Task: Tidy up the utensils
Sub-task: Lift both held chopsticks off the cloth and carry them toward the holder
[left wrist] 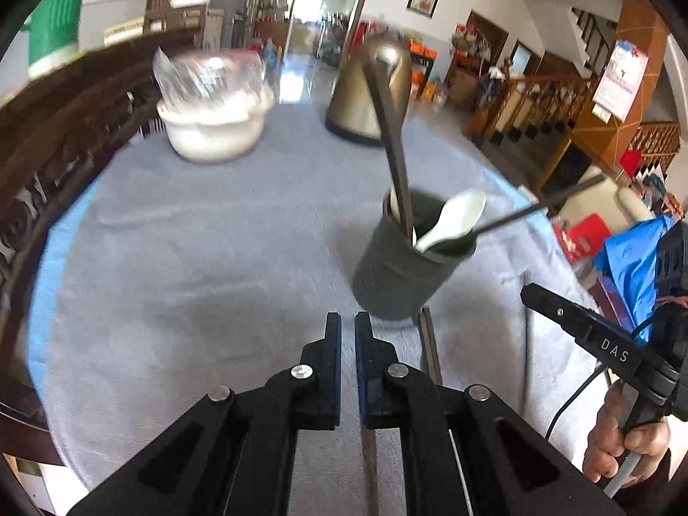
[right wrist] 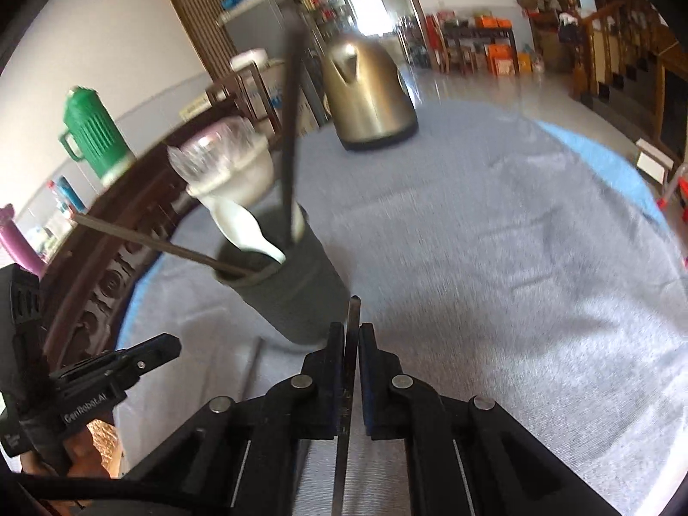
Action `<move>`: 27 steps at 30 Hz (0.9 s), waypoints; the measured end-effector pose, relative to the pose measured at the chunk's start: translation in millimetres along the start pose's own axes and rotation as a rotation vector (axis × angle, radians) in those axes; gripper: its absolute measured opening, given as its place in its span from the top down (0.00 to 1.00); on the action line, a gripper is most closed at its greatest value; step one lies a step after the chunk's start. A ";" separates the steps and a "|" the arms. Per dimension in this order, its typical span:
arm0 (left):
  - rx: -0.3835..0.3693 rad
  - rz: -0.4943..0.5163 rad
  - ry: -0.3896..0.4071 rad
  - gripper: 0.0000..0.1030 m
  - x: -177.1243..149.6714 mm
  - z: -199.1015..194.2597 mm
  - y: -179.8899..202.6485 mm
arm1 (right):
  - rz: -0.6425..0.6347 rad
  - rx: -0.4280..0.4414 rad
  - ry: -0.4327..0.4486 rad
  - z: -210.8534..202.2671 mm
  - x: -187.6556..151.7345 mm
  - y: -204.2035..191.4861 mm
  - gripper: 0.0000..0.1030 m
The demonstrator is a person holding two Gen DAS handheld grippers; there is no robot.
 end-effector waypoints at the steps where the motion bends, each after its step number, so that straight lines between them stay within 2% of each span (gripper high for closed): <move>1: -0.001 0.008 0.013 0.94 2.2 -5.1 -0.7 | -0.001 0.005 0.020 -7.6 1.5 -2.3 0.94; 5: -0.005 0.009 -0.030 0.94 3.2 -3.5 -7.1 | -0.018 0.004 0.054 -19.4 7.9 -10.7 0.94; 9: -0.006 -0.002 -0.155 0.92 -13.9 26.0 -4.0 | -0.030 -0.016 0.031 -13.7 4.7 -13.4 0.94; 12: -0.017 -0.009 -0.219 0.89 -28.2 44.9 -1.9 | -0.003 -0.031 -0.029 -2.0 -2.0 -5.0 0.92; 14: -0.016 -0.005 -0.254 0.75 -34.0 56.0 0.5 | 0.044 -0.037 -0.095 8.5 -5.7 7.0 0.92; 16: -0.015 -0.008 -0.269 0.70 -38.7 62.7 2.7 | 0.068 -0.039 -0.154 21.2 -9.3 17.2 0.90; 21: -0.008 0.005 -0.296 0.70 -40.0 77.1 9.2 | 0.098 -0.047 -0.254 48.6 -19.3 25.0 0.85; 27: 0.000 0.019 -0.304 0.70 -39.9 86.9 13.0 | 0.019 -0.112 -0.337 71.4 -28.4 14.1 0.84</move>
Point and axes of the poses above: each gripper's, at about its wrist camera, not at the fingertips, and z roughly the way its jaws point, y to its right, x to its top, the point moved 3 cm from there along z, roughly the way its jaws point, and after that the axes turned 3 degrees about -x, right-handed, at the moved point
